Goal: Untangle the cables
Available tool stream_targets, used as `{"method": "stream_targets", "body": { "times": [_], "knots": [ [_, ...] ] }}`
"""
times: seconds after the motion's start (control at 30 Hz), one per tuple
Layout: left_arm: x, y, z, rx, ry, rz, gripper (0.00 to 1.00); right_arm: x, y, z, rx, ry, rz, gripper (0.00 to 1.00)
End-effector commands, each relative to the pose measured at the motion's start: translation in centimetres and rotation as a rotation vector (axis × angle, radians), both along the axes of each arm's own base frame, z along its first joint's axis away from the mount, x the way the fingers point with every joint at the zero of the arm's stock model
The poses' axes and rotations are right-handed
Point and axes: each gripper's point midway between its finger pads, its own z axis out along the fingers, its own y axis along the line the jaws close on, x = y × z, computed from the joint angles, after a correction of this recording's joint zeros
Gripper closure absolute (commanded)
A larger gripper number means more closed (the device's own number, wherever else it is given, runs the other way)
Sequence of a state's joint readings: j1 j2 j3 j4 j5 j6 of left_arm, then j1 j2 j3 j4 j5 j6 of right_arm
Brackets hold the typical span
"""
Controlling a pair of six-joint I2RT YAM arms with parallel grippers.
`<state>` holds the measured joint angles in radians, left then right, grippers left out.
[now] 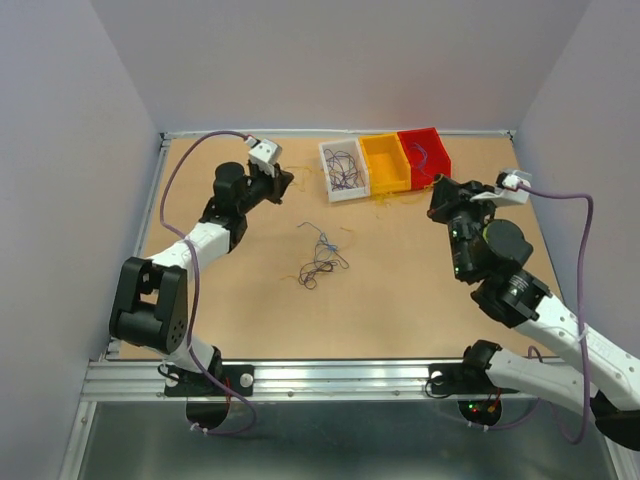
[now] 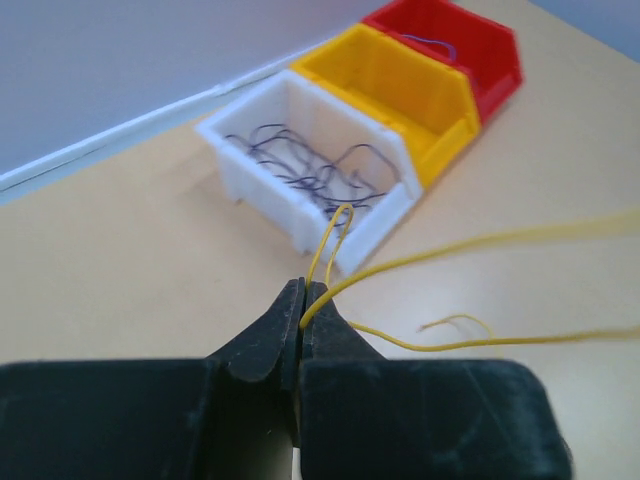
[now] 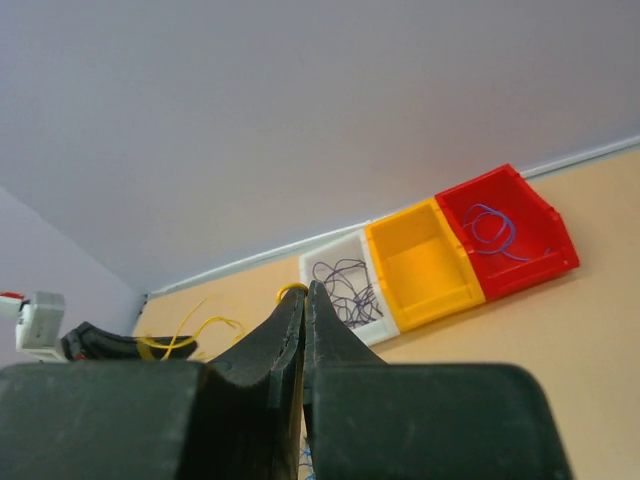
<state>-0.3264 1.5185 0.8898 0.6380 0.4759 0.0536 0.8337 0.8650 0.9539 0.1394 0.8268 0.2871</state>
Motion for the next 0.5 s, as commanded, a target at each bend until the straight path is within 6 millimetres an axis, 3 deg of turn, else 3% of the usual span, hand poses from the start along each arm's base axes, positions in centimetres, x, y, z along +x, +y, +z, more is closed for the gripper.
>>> {"method": "stream_targets", "body": {
  "times": [0.0,0.23,0.27,0.37,0.47],
  "knots": [
    [3.5,5.1,3.4,-0.067,-0.017,0.225,1.0,-1.6,-3.6,0.0,0.06,-0.018,-0.105,1.0],
    [5.9,11.9,3.5,-0.109,0.039,0.49,1.0,-2.5,-4.3,-0.6,0.057,-0.003,-0.092,0.99],
    [5.8,12.0,3.7,-0.112,0.036,0.485,1.0,-2.5,-4.3,-0.7,0.052,0.002,-0.092,1.0],
    [4.9,10.9,4.3,-0.113,0.006,0.409,1.0,-1.4,-1.0,-2.0,-0.03,0.058,0.012,0.99],
    [4.4,10.5,4.9,-0.122,-0.012,0.385,1.0,-0.1,0.8,-3.9,-0.116,0.132,0.028,0.99]
  ]
}}
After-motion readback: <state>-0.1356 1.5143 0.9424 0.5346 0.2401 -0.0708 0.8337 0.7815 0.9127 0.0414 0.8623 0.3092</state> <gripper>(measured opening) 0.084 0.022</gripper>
